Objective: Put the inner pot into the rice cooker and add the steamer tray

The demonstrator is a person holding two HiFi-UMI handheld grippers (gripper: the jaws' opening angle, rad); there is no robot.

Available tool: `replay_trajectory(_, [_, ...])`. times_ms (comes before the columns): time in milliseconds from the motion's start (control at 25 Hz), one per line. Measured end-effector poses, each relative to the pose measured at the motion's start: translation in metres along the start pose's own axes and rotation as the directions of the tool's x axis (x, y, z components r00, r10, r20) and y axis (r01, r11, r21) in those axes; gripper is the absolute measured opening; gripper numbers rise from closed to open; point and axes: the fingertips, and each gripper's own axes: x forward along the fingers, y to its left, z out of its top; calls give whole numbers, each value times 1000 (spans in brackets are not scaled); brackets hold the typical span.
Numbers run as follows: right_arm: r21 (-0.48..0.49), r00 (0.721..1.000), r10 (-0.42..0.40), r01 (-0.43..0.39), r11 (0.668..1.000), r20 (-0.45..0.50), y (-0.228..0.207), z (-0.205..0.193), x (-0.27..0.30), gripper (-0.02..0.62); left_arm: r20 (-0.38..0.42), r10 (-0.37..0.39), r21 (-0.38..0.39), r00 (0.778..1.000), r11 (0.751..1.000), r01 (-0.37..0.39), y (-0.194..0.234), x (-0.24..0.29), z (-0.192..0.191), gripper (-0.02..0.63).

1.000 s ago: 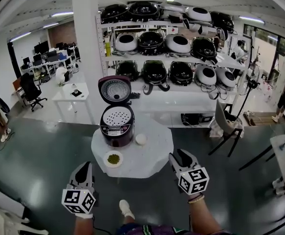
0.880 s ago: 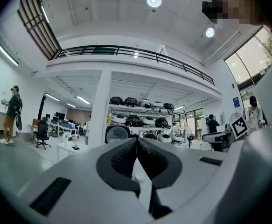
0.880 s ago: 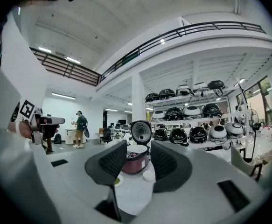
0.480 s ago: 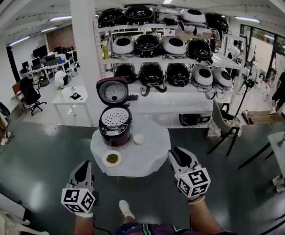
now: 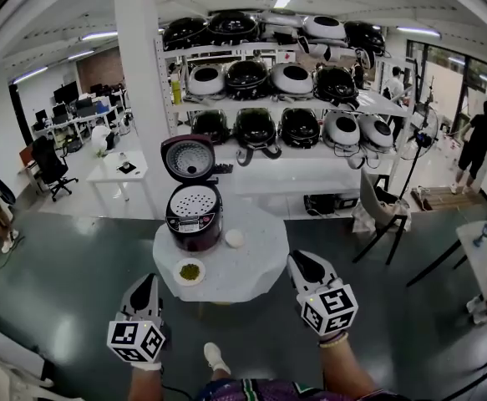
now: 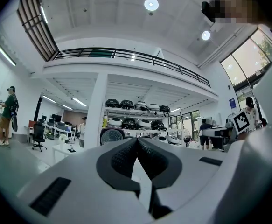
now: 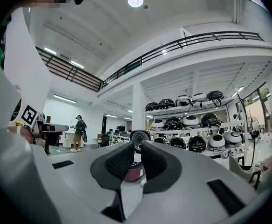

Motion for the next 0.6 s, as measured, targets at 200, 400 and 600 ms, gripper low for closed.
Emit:
replay_trajectory(200, [18,1000,-13,13,1000,-4,-10,-2,0,18,-9,3,1,1000,1000,-3,-5,3,-2,21])
replay_trajectory(400, [7,1000,-27,27,1000,-6,-16,-4,0,5,-13,8,0,1000,1000,-8,-8,5,-5,21])
replay_trajectory(600, [-6,1000,-21,21,1000,-7,-17,-4,-1,3,-17,7,-3,1000,1000,-8,-15,4,-8,21])
